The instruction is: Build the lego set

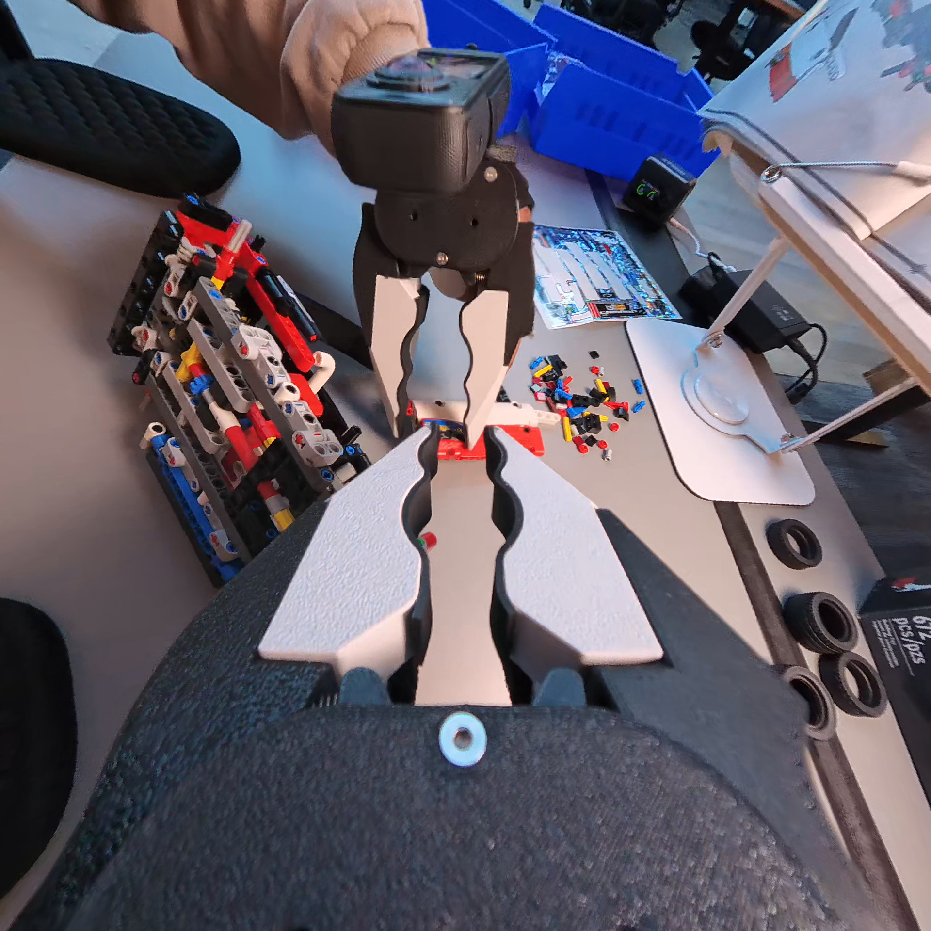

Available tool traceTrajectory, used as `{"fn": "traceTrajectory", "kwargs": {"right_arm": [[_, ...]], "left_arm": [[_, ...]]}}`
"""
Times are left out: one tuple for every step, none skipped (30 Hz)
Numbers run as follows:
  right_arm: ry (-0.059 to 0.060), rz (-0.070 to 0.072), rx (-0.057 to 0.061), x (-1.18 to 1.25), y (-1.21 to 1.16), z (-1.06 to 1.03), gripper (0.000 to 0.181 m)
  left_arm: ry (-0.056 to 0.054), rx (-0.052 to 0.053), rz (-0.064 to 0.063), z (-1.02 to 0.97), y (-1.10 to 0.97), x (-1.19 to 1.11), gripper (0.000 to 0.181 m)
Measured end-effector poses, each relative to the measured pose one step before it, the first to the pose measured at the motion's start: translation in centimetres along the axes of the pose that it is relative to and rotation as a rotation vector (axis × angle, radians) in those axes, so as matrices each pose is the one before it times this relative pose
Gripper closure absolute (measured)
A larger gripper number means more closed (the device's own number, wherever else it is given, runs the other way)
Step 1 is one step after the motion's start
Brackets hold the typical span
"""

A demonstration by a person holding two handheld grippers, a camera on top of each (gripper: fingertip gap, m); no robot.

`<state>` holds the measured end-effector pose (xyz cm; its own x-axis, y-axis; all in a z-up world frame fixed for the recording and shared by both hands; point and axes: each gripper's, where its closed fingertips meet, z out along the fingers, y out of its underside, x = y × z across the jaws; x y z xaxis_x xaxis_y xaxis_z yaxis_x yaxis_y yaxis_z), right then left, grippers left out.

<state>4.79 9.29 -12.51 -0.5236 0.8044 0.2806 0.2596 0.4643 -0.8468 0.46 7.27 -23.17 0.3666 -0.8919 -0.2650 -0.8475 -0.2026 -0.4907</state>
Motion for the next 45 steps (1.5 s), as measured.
{"fn": "traceTrajectory", "kwargs": {"right_arm": [[0.0230, -0.0048, 0.0101, 0.318, -0.266, -0.035, 0.166], [0.0259, -0.0066, 0.0132, 0.330, -0.362, -0.015, 0.166], [0.0252, -0.0102, 0.0101, 0.282, -0.375, 0.024, 0.166], [0.0277, -0.0211, 0.0029, 0.245, -0.322, 0.112, 0.165], [0.0243, -0.0358, 0.0016, 0.089, -0.358, 0.172, 0.164], [0.0118, -0.0429, -0.0027, -0.161, -0.301, 0.307, 0.163], [0.0005, -0.0426, -0.0170, -0.295, -0.083, 0.462, 0.163], [-0.0040, -0.0346, -0.0211, -0.251, 0.006, 0.581, 0.161], [0.0038, -0.0196, -0.0095, -0.013, -0.152, 0.607, 0.156], [0.0032, -0.0147, 0.0013, 0.103, -0.297, 0.581, 0.153], [0.0031, -0.0201, 0.0028, 0.179, -0.348, 0.544, 0.149], [0.0034, -0.0341, -0.0039, 0.230, -0.306, 0.563, 0.144], [-0.0132, -0.0379, -0.0103, 0.017, -0.280, 0.573, 0.138], [-0.0235, -0.0241, -0.0088, -0.075, -0.368, 0.570, 0.133], [-0.0413, -0.0109, -0.0026, -0.285, -0.498, 0.510, 0.130], [-0.0537, -0.0013, -0.0044, -0.445, -0.500, 0.451, 0.128], [-0.0562, 0.0031, -0.0078, -0.517, -0.438, 0.383, 0.127], [-0.0578, 0.0008, -0.0057, -0.620, -0.444, 0.282, 0.133], [-0.0357, -0.0043, 0.0127, -0.415, -0.669, 0.096, 0.154], [0.0083, -0.0031, 0.0295, 0.164, -0.856, -0.088, 0.169], [0.0039, -0.0027, -0.0009, 0.133, -0.357, -0.172, 0.174], [-0.0048, 0.0104, -0.0150, -0.008, -0.083, -0.232, 0.177], [0.0153, 0.0342, -0.0068, 0.273, -0.155, -0.292, 0.177], [0.0117, 0.0287, -0.0098, 0.190, -0.036, -0.327, 0.177], [0.0142, 0.0190, -0.0188, 0.170, 0.146, -0.367, 0.177], [0.0266, 0.0105, -0.0299, 0.303, 0.313, -0.351, 0.177], [0.0242, 0.0025, -0.0275, 0.208, 0.302, -0.350, 0.177], [0.0212, 0.0034, -0.0249, 0.125, 0.263, -0.306, 0.177], [0.0172, 0.0037, -0.0285, 0.047, 0.280, -0.215, 0.177], [0.0162, -0.0013, -0.0274, 0.015, 0.245, -0.118, 0.177], [0.0210, -0.0021, -0.0248, 0.065, 0.162, -0.032, 0.177], [0.0208, -0.0016, -0.0208, 0.069, 0.064, 0.052, 0.177], [0.0157, -0.0108, -0.0388, 0.002, 0.351, 0.124, 0.177], [0.0244, -0.0132, -0.0291, 0.134, 0.262, 0.124, 0.176], [0.0225, -0.0066, -0.0222, 0.157, 0.207, 0.086, 0.177], [0.0157, 0.0045, -0.0145, 0.107, 0.088, 0.040, 0.177], [0.0101, -0.0001, -0.0113, 0.001, 0.041, -0.008, 0.177], [0.0159, -0.0087, -0.0099, 0.040, 0.004, -0.054, 0.177], [0.0138, -0.0101, -0.0081, -0.004, -0.014, -0.063, 0.177], [0.0073, -0.0065, -0.0031, -0.102, -0.071, -0.058, 0.177], [0.0097, -0.0040, -0.0027, -0.055, -0.068, -0.018, 0.177], [0.0129, -0.0036, -0.0049, 0.022, -0.008, 0.025, 0.177], [0.0113, -0.0052, -0.0060, 0.022, 0.035, 0.023, 0.177], [0.0085, -0.0086, -0.0053, -0.001, 0.081, 0.025, 0.177], [0.0086, 0.0002, 0.0011, 0.008, 0.011, -0.019, 0.177]], "left_arm": [[-0.0126, 0.0326, -0.0132, -0.639, -0.248, -0.201, 0.137], [-0.0057, 0.0399, -0.0242, -0.814, -0.355, -0.222, 0.146], [0.0026, 0.0580, -0.0315, -0.931, -0.600, -0.187, 0.146], [0.0075, 0.0584, -0.0402, -0.998, -0.607, -0.205, 0.146], [0.0113, 0.0474, -0.0372, -0.967, -0.472, -0.149, 0.146], [-0.0041, 0.0355, -0.0277, -0.845, -0.318, -0.290, 0.146], [-0.0072, 0.0283, -0.0204, -0.683, -0.182, -0.275, 0.147], [0.0127, 0.0249, -0.0242, -0.583, -0.144, 0.016, 0.147], [0.0239, 0.0328, -0.0301, -0.521, -0.285, 0.172, 0.147], [0.0266, 0.0421, -0.0267, -0.516, -0.439, 0.243, 0.147], [0.0258, 0.0368, -0.0212, -0.462, -0.404, 0.289, 0.147], [0.0274, 0.0345, -0.0126, -0.425, -0.464, 0.378, 0.147], [0.0343, 0.0396, -0.0052, -0.404, -0.668, 0.622, 0.147], [0.0461, 0.0327, 0.0029, -0.341, -0.756, 0.951, 0.147], [0.0345, 0.0190, 0.0113, -0.241, -0.750, 0.882, 0.147], [0.0179, 0.0101, 0.0247, -0.165, -0.731, 0.732, 0.148], [0.0158, 0.0094, 0.0263, -0.136, -0.790, 0.728, 0.148], [0.0133, 0.0182, 0.0187, -0.161, -0.923, 0.654, 0.147], [0.0059, 0.0176, 0.0145, -0.219, -0.858, 0.483, 0.147], [0.0015, 0.0108, 0.0120, -0.278, -0.646, 0.396, 0.148], [-0.0221, 0.0250, 0.0026, -0.423, -0.739, 0.045, 0.153], [-0.0484, 0.0368, 0.0005, -0.615, -0.745, -0.337, 0.157], [-0.0468, 0.0420, -0.0086, -0.710, -0.682, -0.328, 0.154], [-0.0365, 0.0345, -0.0269, -0.692, -0.490, -0.214, 0.144], [-0.0520, 0.0126, -0.0434, -0.628, -0.119, -0.432, 0.143], [-0.0625, 0.0009, -0.0399, -0.505, 0.167, -0.507, 0.147], [-0.0574, -0.0062, -0.0268, -0.368, 0.395, -0.324, 0.153], [-0.0491, -0.0138, -0.0164, -0.197, 0.554, -0.136, 0.156], [-0.0485, -0.0155, -0.0113, -0.042, 0.597, -0.090, 0.159], [-0.0384, -0.0070, -0.0071, 0.076, 0.443, 0.026, 0.160], [-0.0361, -0.0058, -0.0132, 0.169, 0.354, -0.033, 0.163], [-0.0270, -0.0120, -0.0100, 0.259, 0.378, -0.019, 0.164], [-0.0135, -0.0090, -0.0007, 0.222, 0.267, 0.104, 0.169], [-0.0173, -0.0087, -0.0001, 0.154, 0.190, -0.078, 0.175], [-0.0175, -0.0059, -0.0067, 0.107, 0.088, -0.197, 0.177], [-0.0022, -0.0038, -0.0133, 0.079, 0.014, -0.021, 0.179], [0.0046, -0.0057, -0.0178, 0.037, 0.012, 0.035, 0.179], [0.0099, -0.0044, -0.0166, -0.007, -0.028, 0.061, 0.175], [0.0044, 0.0017, -0.0191, -0.044, -0.128, -0.055, 0.173], [0.0018, 0.0051, -0.0163, -0.056, -0.146, -0.104, 0.172], [0.0113, -0.0003, -0.0122, 0.010, -0.069, 0.063, 0.173], [0.0066, -0.0126, -0.0101, 0.093, 0.106, 0.041, 0.173], [-0.0004, -0.0189, 0.0001, 0.113, 0.205, -0.039, 0.175], [-0.0023, -0.0147, 0.0059, 0.080, 0.144, -0.034, 0.179], [0.0006, -0.0118, 0.0034, 0.066, 0.114, 0.026, 0.178]]}}
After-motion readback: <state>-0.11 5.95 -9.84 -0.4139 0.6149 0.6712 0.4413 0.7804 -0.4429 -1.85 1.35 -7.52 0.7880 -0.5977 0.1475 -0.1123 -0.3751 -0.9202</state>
